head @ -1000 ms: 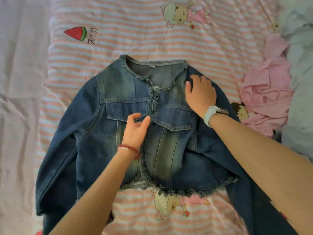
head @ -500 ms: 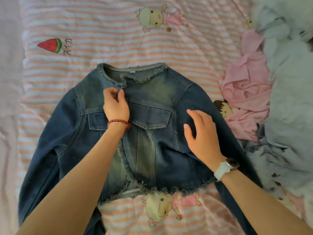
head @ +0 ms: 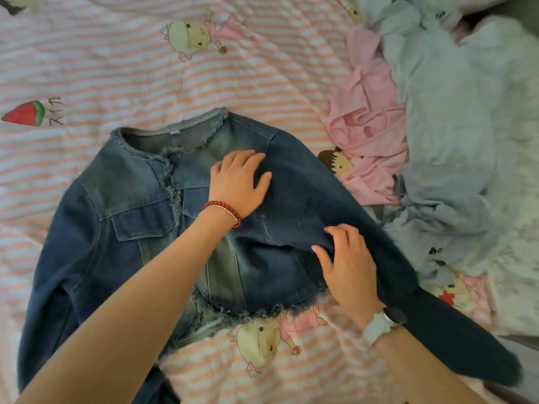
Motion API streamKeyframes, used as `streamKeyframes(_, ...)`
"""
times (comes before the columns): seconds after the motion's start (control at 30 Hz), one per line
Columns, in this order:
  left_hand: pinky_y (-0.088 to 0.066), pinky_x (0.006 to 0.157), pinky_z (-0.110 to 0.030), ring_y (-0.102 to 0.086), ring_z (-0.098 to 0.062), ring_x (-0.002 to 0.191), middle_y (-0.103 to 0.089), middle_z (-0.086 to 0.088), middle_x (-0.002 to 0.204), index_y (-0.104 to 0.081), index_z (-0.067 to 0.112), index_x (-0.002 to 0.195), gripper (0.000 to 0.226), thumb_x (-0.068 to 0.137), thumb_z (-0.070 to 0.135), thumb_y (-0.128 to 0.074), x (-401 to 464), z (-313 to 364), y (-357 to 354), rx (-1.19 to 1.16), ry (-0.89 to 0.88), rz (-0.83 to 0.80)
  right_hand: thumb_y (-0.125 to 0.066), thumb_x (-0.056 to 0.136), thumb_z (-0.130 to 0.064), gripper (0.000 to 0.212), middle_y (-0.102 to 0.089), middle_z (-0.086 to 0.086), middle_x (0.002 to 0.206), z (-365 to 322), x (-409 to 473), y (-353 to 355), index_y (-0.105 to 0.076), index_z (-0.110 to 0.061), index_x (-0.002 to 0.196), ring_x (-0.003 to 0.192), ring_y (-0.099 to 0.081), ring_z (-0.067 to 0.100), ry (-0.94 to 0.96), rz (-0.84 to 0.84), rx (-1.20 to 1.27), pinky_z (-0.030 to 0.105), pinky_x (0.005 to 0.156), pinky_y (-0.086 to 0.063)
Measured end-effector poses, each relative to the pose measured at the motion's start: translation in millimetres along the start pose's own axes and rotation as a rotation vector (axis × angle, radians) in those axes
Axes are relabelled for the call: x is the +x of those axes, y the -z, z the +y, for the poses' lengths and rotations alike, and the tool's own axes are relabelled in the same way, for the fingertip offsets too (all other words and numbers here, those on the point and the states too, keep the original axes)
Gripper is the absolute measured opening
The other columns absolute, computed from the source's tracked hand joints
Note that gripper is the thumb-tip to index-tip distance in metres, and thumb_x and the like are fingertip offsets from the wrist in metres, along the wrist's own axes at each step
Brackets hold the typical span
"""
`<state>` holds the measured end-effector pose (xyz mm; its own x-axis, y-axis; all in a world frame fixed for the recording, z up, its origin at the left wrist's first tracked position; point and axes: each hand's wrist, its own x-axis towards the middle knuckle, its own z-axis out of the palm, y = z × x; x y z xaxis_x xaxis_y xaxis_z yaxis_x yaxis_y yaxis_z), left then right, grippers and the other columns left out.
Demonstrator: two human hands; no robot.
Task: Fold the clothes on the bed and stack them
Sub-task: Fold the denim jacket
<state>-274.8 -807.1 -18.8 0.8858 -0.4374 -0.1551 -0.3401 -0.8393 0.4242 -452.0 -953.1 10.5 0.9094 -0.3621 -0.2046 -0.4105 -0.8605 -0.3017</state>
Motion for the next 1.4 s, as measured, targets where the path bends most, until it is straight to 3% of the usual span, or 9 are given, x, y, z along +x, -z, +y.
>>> streamKeyframes(0.23, 0.002, 0.114, -0.052, 0.002, -0.011, 0.144, -0.001, 0.007, 0.157, -0.01, 0.032, 0.147, 0.059, 0.094, 0.055, -0.021, 12.0, -2.1, -18.6, 0.073, 0.109, -0.418, -0.055, 0.092, -0.014, 0.015, -0.067, 0.009, 0.083, 15.8, 22.5, 27.1, -0.066, -0.004, 0.09, 0.081, -0.061, 0.033, -0.115, 0.022, 0.439, 0.032, 0.072, -0.043)
streamKeyframes(0.37, -0.003, 0.113, -0.053, -0.007, -0.018, 0.144, -0.015, 0.002, 0.155, -0.026, 0.024, 0.145, 0.056, 0.095, 0.046, -0.036, -2.9, 12.6, -8.7, -0.058, 0.116, -0.183, -0.057, 0.089, -0.013, 0.022, -0.063, 0.011, 0.104, 22.0, 18.2, 32.7, -0.06, -0.008, 0.111, 0.097, -0.058, 0.032, -0.144, 0.069, 0.12, 0.043, 0.079, -0.045)
streamKeyframes(0.5, -0.012, 0.114, -0.05, -0.024, -0.025, 0.14, -0.036, -0.005, 0.147, -0.047, 0.017, 0.133, 0.044, 0.092, 0.03, -0.052, -70.3, 28.7, -7.1, -0.177, 0.036, 0.13, -0.053, 0.086, -0.008, 0.014, -0.061, 0.011, 0.091, 10.8, -28.2, 22.6, -0.063, -0.004, 0.094, 0.084, -0.058, 0.027, 0.195, 0.326, 0.225, 0.039, 0.069, -0.049)
streamKeyframes(0.7, -0.003, 0.113, -0.051, -0.006, -0.02, 0.144, -0.017, 0.001, 0.155, -0.031, 0.024, 0.144, 0.056, 0.092, 0.038, -0.048, -148.2, 24.9, -34.9, -0.084, 0.053, -0.082, -0.07, 0.061, 0.006, 0.06, -0.055, 0.018, 0.122, 27.0, -72.7, -9.0, -0.06, -0.007, 0.119, 0.11, -0.05, 0.033, 0.208, -0.025, 0.04, 0.046, 0.076, -0.052)
streamKeyframes(0.9, -0.001, 0.114, -0.052, 0.01, -0.017, 0.143, 0.003, 0.005, 0.157, -0.013, 0.032, 0.147, 0.06, 0.094, 0.046, -0.038, -145.8, 15.6, -33.7, -0.112, 0.076, -0.221, -0.063, 0.085, -0.008, 0.014, -0.068, 0.009, 0.084, 17.3, -60.5, 9.4, -0.067, 0.001, 0.094, 0.072, -0.065, 0.026, 0.213, 0.161, 0.21, 0.033, 0.061, -0.051)
streamKeyframes(1.03, -0.001, 0.112, -0.057, 0.009, -0.021, 0.143, 0.003, 0.008, 0.157, -0.013, 0.042, 0.144, 0.06, 0.09, 0.059, -0.032, -142.0, 22.1, -15.8, -0.3, 0.104, -0.107, -0.047, 0.09, -0.025, 0.01, -0.062, -0.023, 0.083, -9.7, -84.3, 21.2, -0.055, -0.027, 0.095, 0.072, -0.06, -0.003, -0.03, 0.236, 0.809, 0.008, 0.062, -0.044)
streamKeyframes(1.17, 0.001, 0.109, -0.06, 0.014, -0.024, 0.142, 0.012, 0.007, 0.156, -0.001, 0.049, 0.142, 0.064, 0.088, 0.064, -0.031, -148.8, 17.2, -13.4, -0.128, 0.041, -0.168, -0.036, 0.096, -0.007, 0.022, -0.065, 0.003, 0.089, 2.6, -105.7, -4.8, -0.053, -0.019, 0.102, 0.082, -0.067, 0.025, -0.571, 0.003, 1.245, 0.027, 0.063, -0.053)
streamKeyframes(1.27, -0.002, 0.109, -0.063, 0.016, -0.029, 0.142, 0.019, -0.001, 0.155, 0.012, 0.046, 0.142, 0.077, 0.088, 0.058, -0.041, -157.2, 3.4, -25.9, 0.171, 0.016, -0.348, -0.038, 0.092, 0.004, 0.02, -0.062, 0.009, 0.088, 23.8, -115.5, -15.1, -0.054, -0.008, 0.093, 0.089, -0.059, 0.028, -0.651, 0.056, 0.904, 0.019, 0.065, -0.043)
streamKeyframes(1.4, -0.004, 0.112, -0.054, 0.005, -0.027, 0.143, 0.001, -0.004, 0.157, -0.011, 0.034, 0.147, 0.069, 0.09, 0.045, -0.049, -165.1, -10.1, -25.8, -0.068, 0.167, -0.185, -0.045, 0.095, -0.021, 0.013, -0.059, -0.005, 0.095, 15.2, -110.2, -5.4, -0.057, -0.02, 0.1, 0.097, -0.054, 0.017, -0.369, 0.146, 0.693, 0.012, 0.072, -0.038)
